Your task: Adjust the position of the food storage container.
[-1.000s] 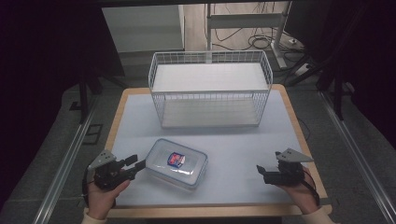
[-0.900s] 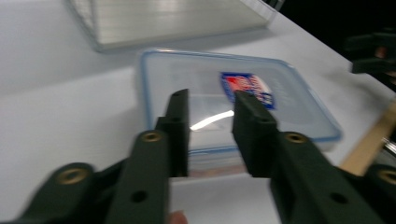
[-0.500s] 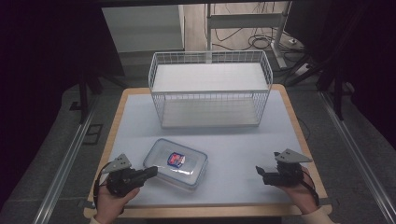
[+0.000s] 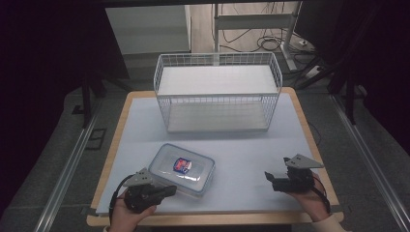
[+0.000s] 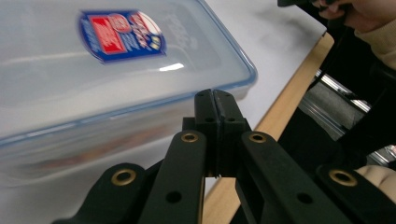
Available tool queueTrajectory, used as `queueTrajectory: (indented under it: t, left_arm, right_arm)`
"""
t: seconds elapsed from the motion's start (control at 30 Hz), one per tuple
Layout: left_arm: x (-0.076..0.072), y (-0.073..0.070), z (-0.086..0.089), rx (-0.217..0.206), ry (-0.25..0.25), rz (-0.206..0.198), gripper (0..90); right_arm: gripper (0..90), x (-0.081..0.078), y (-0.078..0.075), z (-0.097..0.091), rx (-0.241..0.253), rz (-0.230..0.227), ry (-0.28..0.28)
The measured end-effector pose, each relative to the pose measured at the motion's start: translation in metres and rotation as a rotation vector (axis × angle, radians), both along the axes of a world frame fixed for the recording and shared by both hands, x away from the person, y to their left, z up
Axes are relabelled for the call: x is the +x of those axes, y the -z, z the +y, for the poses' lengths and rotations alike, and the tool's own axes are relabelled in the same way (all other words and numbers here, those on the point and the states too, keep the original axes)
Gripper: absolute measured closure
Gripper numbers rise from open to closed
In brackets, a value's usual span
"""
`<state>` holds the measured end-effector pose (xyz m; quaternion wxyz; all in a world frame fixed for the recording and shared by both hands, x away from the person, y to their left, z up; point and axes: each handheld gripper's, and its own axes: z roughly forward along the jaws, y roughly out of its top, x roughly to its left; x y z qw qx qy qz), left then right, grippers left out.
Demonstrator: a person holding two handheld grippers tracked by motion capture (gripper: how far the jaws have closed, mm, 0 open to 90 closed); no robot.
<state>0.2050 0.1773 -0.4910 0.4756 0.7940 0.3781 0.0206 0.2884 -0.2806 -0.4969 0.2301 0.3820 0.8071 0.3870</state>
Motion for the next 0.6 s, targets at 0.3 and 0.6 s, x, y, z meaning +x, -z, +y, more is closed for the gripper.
queueTrajectory:
  t: [0.3,0.6]
  left_arm:
    - [0.001,0.014,-0.028,0.078,0.071,0.018,90.0]
    - [0.009,0.024,-0.049,0.114,0.106,0.028,90.0]
  right_arm:
    - [11.3,0.0,0.001,0.001,-0.001,0.003,-0.001]
    - [11.5,0.0,0.001,0.002,-0.003,0.003,-0.012]
